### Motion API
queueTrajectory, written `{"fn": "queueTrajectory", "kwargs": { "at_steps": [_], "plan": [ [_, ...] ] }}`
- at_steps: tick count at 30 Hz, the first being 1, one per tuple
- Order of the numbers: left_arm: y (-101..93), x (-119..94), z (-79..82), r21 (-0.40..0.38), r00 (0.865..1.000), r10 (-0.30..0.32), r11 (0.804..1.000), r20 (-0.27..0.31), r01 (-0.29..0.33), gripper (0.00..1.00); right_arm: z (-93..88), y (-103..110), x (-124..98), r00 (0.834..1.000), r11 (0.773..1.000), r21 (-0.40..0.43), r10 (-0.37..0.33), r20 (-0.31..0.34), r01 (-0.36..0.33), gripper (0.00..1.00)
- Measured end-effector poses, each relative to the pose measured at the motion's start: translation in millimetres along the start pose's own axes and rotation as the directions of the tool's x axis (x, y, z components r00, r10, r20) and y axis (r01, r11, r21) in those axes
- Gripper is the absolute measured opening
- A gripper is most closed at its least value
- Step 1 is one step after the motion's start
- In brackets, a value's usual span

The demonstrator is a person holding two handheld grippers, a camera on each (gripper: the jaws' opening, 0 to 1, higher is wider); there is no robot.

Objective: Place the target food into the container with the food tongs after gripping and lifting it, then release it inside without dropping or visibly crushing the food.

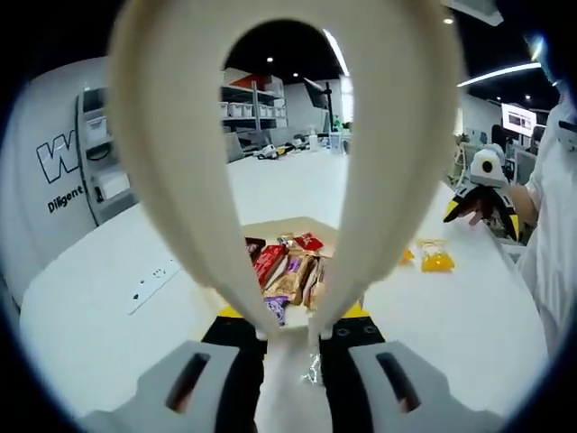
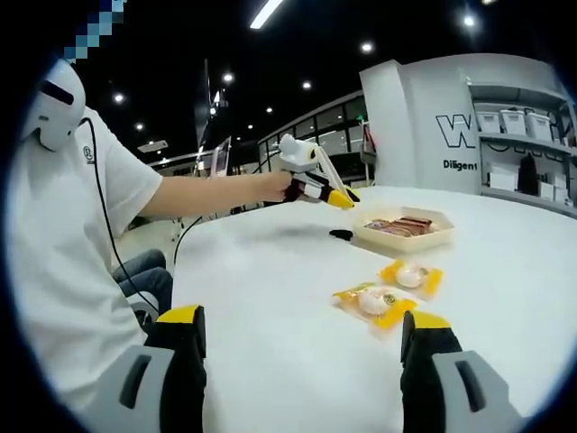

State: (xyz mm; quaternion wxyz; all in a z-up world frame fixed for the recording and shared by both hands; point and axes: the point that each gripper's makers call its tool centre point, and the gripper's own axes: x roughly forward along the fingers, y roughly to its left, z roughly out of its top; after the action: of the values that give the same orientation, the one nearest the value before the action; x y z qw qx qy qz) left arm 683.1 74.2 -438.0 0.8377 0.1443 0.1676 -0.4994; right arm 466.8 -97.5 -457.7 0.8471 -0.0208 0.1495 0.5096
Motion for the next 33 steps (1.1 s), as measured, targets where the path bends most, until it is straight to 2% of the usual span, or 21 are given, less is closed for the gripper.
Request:
{"fn": "queueTrajectory", "kwargs": {
  "at_steps": [15,22,25,33],
  "plan": [
    [-26.2,-18.5,-18.8,-0.049,0.999,0.020,0.999,0.028,-0.019,0.21,5.4,6.5,3.7,1.000,1.000,-0.015,0.012,0.001,-0.012,0.90],
    [-38.2,-19.8,-28.7,-0.035,0.999,0.050,0.998,0.018,-0.049,0.22,5.9,8.4,5.6,1.000,1.000,-0.021,0.016,-0.003,-0.016,0.90],
    [-42.8,-20.1,-28.2,-0.069,0.996,0.062,0.996,0.063,-0.058,0.22,6.9,9.2,6.5,1.000,1.000,-0.024,0.019,-0.004,-0.019,0.90],
    [-49.6,-19.9,-31.7,-0.092,0.992,0.088,0.993,0.091,-0.079,0.22,5.7,10.0,6.8,1.000,1.000,-0.024,0.020,-0.010,-0.020,0.91]
  ]
}}
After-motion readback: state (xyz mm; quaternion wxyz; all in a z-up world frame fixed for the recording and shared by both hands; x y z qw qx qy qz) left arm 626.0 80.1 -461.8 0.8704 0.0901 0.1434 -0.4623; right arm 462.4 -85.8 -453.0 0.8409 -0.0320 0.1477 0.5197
